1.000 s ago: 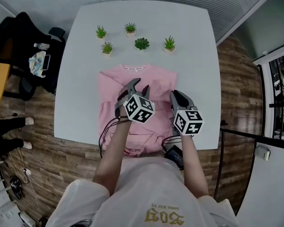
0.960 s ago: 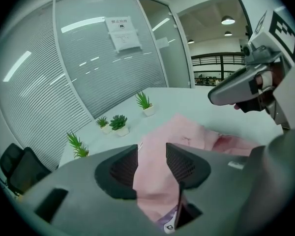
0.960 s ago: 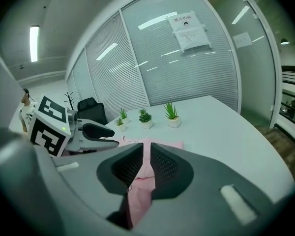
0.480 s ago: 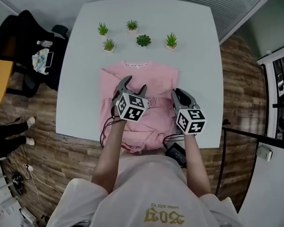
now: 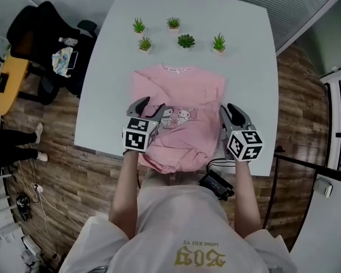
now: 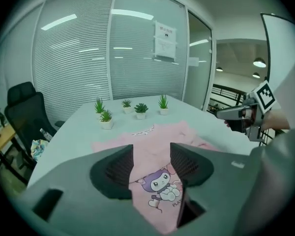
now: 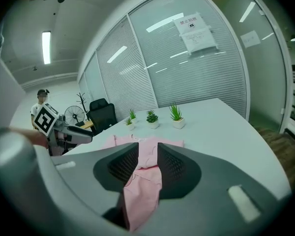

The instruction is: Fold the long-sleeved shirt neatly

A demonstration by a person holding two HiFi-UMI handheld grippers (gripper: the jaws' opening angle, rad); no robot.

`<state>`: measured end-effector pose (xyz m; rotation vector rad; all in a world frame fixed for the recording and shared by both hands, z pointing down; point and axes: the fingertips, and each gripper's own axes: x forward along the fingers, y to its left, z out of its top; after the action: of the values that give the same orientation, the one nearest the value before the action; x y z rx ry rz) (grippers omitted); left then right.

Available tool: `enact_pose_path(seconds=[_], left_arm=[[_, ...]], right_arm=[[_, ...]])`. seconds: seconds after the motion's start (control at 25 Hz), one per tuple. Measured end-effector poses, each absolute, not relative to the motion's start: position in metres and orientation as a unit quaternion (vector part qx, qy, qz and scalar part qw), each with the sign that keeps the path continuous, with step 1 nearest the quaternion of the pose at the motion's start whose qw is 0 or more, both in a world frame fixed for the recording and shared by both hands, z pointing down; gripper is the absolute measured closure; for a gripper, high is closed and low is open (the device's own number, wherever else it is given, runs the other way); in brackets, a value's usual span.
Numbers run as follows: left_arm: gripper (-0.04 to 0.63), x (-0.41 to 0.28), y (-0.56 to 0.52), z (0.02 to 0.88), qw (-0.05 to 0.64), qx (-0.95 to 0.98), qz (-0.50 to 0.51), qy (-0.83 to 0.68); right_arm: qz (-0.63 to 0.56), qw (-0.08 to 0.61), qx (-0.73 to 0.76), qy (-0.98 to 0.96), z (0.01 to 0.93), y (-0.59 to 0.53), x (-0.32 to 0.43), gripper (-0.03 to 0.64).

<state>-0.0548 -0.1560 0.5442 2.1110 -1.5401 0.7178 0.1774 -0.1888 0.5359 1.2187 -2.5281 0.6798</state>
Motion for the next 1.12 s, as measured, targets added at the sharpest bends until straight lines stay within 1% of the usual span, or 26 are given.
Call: enact_pose_path(seconds=[0.08, 0.32, 0.56, 0.8, 0.92, 1.12], left_arm=[[0.353, -0.063, -0.143, 0.541, 0.221, 0.758, 0.245, -0.563], [0.35, -0.081, -0.105, 0.549, 0.234, 0.757, 0.253, -0.555], [0.35, -0.084, -0.067, 0.56, 0.243, 0.773, 0.255, -0.528], [0.354, -0.081, -0.022, 0.562, 0.232, 0.788, 0.261, -0.507], [0.363, -0.083, -0.001, 0.568, 0.242, 0.786, 0.271, -0.5], [0.385, -0.092, 0.027, 0.588, 0.268, 0.773, 0.296, -0.493]], right_arm=[[0.23, 0.132, 0.423, -0.867, 0.538, -0.182, 0.179, 0.502], [0.232, 0.132, 0.448, -0.854, 0.54, -0.15, 0.184, 0.503], [0.239, 0.145, 0.48, -0.832, 0.551, -0.105, 0.185, 0.502], [0.24, 0.149, 0.477, -0.832, 0.55, -0.05, 0.163, 0.502], [0.248, 0.152, 0.466, -0.835, 0.55, -0.028, 0.148, 0.502], [0.271, 0.186, 0.45, -0.83, 0.568, -0.004, 0.123, 0.503]])
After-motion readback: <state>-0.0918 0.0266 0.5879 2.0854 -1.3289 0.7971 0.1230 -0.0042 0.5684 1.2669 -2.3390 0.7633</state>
